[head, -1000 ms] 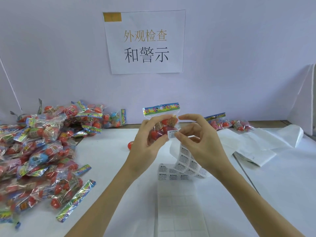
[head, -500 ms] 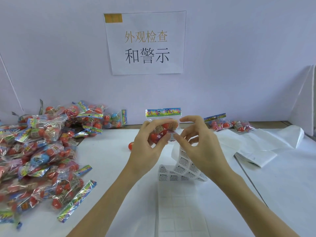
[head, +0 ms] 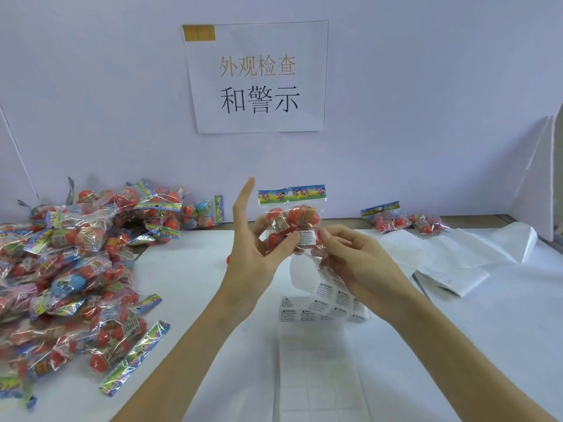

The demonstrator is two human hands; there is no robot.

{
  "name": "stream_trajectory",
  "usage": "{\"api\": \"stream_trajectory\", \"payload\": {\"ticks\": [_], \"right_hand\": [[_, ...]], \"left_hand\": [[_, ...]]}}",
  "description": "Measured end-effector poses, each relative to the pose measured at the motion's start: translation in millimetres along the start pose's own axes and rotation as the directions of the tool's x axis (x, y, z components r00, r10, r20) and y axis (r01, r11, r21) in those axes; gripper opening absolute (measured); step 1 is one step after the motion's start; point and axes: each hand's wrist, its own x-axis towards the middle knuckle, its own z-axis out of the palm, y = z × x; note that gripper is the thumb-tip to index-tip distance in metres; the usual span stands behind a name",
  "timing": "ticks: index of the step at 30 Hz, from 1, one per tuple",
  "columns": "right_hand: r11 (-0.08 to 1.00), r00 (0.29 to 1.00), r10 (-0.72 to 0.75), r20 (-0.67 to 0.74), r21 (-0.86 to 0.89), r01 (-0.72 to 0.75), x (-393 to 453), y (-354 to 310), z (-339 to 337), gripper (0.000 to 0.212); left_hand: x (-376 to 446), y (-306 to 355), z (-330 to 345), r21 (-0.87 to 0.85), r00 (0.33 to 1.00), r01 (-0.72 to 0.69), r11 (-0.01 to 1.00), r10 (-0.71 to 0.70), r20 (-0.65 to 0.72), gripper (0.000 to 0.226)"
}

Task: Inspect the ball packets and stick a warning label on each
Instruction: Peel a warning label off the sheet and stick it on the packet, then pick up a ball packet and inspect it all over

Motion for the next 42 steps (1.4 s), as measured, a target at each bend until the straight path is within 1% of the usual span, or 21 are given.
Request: {"api": "stream_trajectory", "payload": {"ticks": [2, 4, 7, 10, 15, 17, 18, 19, 20, 21, 22, 23, 26, 28, 31, 33, 34, 35, 37, 39, 42], "right_hand": [[0.999, 1.000, 0.020, 0.007, 0.025, -0.020, 0, 0, 2, 0.030], [0.996, 1.000, 0.023, 0.011, -0.090, -0.022, 0, 1, 4, 0.035], [0.947, 0.999, -0.035, -0.034, -0.320, 0.023, -2, 6, 5, 0.026], [0.931, 0.997, -0.049, -0.060, -0.365, 0.024, -2, 6, 7, 0.019], [0.946, 0.999, -0.030, -0.026, -0.324, 0.020, 3, 1, 1, 0.026], [0.990, 0.998, -0.018, -0.053, -0.139, 0.010, 6, -11, -8, 0.026], [0.996, 1.000, -0.011, -0.029, 0.091, 0.014, 6, -22, -16, 0.023], [0.911, 0.997, -0.023, 0.067, 0.413, -0.007, 3, -33, -25, 0.022], [0.710, 0.978, -0.097, 0.187, 0.701, -0.063, -1, -40, -36, 0.025], [0.504, 0.943, -0.191, 0.273, 0.851, -0.144, -5, -45, -46, 0.032], [0.404, 0.914, -0.244, 0.323, 0.891, -0.207, -8, -48, -53, 0.040], [0.399, 0.902, -0.260, 0.345, 0.889, -0.225, -9, -48, -59, 0.047], [0.505, 0.956, -0.147, 0.252, 0.851, -0.147, 0, -38, -69, 0.044], [0.626, 0.999, -0.025, 0.038, 0.779, -0.014, 8, -30, -70, 0.034], [0.798, 0.983, 0.070, -0.169, 0.600, 0.046, 19, -16, -73, 0.027], [0.956, 0.942, 0.028, -0.335, 0.285, 0.073, 24, -6, -80, 0.024], [0.997, 0.900, -0.068, -0.431, -0.008, 0.071, 27, -2, -85, 0.023], [0.942, 0.852, -0.216, -0.477, -0.330, 0.054, 29, 3, -91, 0.022], [0.595, 0.815, -0.447, -0.368, -0.803, -0.036, 35, 17, -105, 0.020], [0.300, 0.849, -0.452, -0.273, -0.943, -0.143, 43, 29, -119, 0.030], [0.171, 0.880, -0.353, -0.316, -0.947, -0.272, 53, 40, -127, 0.048]], "left_hand": [[0, -3, 0, 0.029, 0.996, 0.044, 0.999, -0.041, -0.073, 0.092], [0, -4, 0, 0.044, 0.990, 0.101, 0.994, -0.096, -0.108, 0.085], [0, -1, 0, 0.027, 0.987, 0.152, 0.988, -0.151, -0.053, 0.044], [3, -1, -3, 0.063, 0.977, 0.161, 0.985, -0.151, -0.148, 0.022], [7, -4, -9, 0.008, 0.954, 0.270, 0.963, -0.266, -0.141, 0.037], [10, -4, -13, -0.014, 0.943, 0.309, 0.951, -0.308, -0.128, 0.047], [12, -5, -17, 0.012, 0.939, 0.313, 0.950, -0.308, -0.155, 0.047], [13, -5, -22, 0.078, 0.934, 0.312, 0.947, -0.291, -0.205, 0.043], [14, -6, -27, 0.166, 0.928, 0.313, 0.935, -0.264, -0.263, 0.038], [15, -9, -32, 0.254, 0.921, 0.318, 0.914, -0.234, -0.310, 0.033], [16, -12, -37, 0.337, 0.917, 0.324, 0.884, -0.207, -0.341, 0.028], [17, -15, -41, 0.416, 0.915, 0.334, 0.846, -0.186, -0.357, 0.022], [18, -29, -50, 0.706, 0.935, 0.348, 0.617, -0.170, -0.312, 0.018], [15, -36, -52, 0.861, 0.947, 0.312, 0.402, -0.204, -0.248, 0.032], [8, -46, -57, 0.970, 0.951, 0.217, 0.110, -0.248, -0.185, 0.041], [6, -49, -61, 0.983, 0.952, 0.174, -0.062, -0.245, -0.184, 0.045], [6, -49, -63, 0.979, 0.950, 0.176, -0.100, -0.245, -0.196, 0.047], [7, -49, -64, 0.977, 0.948, 0.181, -0.109, -0.246, -0.203, 0.049], [8, -48, -63, 0.981, 0.951, 0.158, -0.110, -0.251, -0.181, 0.052], [9, -49, -61, 0.988, 0.954, 0.118, -0.102, -0.264, -0.141, 0.052], [9, -49, -59, 0.993, 0.959, 0.072, -0.092, -0.268, -0.094, 0.050]]}}
